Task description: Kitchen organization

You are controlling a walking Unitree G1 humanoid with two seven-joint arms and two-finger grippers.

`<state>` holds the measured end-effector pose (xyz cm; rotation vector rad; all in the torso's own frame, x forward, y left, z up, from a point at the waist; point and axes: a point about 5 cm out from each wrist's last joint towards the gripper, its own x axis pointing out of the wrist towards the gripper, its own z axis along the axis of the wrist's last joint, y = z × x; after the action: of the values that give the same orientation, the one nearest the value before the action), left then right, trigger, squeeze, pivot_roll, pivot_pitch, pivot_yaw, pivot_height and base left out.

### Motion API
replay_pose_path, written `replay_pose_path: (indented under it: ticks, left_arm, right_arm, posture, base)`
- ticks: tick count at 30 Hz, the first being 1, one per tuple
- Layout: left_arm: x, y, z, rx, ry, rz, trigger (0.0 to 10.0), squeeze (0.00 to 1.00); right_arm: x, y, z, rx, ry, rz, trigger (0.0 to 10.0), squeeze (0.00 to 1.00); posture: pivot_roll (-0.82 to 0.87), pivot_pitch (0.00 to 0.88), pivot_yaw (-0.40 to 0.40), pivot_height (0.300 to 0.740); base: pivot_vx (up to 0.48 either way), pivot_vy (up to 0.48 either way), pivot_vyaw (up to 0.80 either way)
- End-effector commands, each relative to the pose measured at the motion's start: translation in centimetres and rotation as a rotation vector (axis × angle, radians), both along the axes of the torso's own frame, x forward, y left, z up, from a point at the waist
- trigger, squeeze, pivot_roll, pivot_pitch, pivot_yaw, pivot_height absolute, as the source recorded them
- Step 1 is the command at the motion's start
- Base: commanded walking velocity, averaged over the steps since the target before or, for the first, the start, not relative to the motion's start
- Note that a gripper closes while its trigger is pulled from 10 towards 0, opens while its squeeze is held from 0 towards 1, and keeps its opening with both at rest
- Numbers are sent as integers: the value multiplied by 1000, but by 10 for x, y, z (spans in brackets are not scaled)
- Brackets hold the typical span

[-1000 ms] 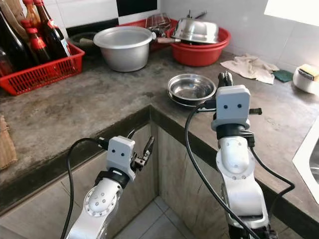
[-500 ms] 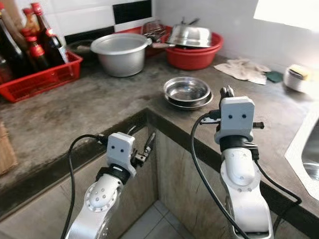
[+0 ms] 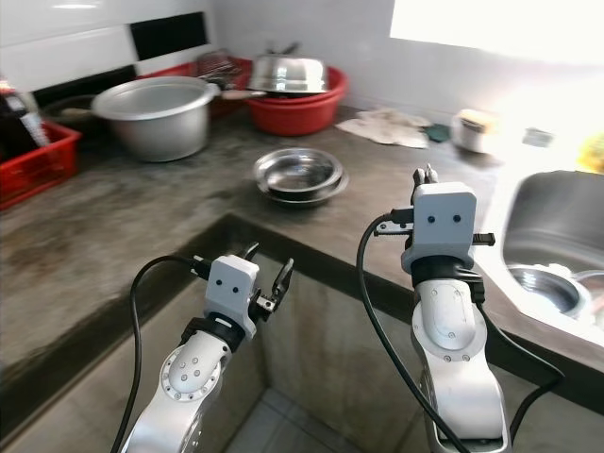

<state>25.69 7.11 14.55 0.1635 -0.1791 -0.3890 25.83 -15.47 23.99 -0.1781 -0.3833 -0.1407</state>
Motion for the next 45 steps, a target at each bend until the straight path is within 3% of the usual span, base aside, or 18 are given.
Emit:
replay_pose_path:
  ticks: [1, 14, 30, 39, 42, 45]
  left_arm:
    - [2, -6, 5, -8, -20, -24, 10000, 0]
    - [3, -3, 6, 3, -36, -6, 10000, 0]
    - [3, -3, 4, 23, -34, 2, 10000, 0]
    - [2, -3, 3, 24, -32, 0, 10000, 0]
    - [1, -3, 2, 7, -15, -4, 10000, 0]
    - [1, -2, 1, -7, -2, 2, 10000, 0]
  right_arm:
    - [-1, -2, 7, -3, -24, -19, 10000, 0]
    - [5, -2, 20, -28, -63, -8, 10000, 0]
    - [22, 1, 28, -63, -34, 53, 10000, 0]
    - [34, -9, 39, -92, -29, 32, 10000, 0]
    - [43, -19, 44, -118, -4, 15, 10000, 0]
    - [55, -23, 38, -156, 101, 34, 10000, 0]
  posture:
    - [145, 0, -35, 740]
    - [149, 0, -37, 740]
    - [153, 0, -39, 740]
    - [151, 0, -37, 740]
    - [155, 0, -41, 740]
    - [158, 1, -46, 740]
  base:
    - [0, 0, -788]
    - [0, -74, -788]
    - [150, -397, 0]
    - [355, -317, 0]
    - [370, -195, 0]
    - [0, 0, 0]
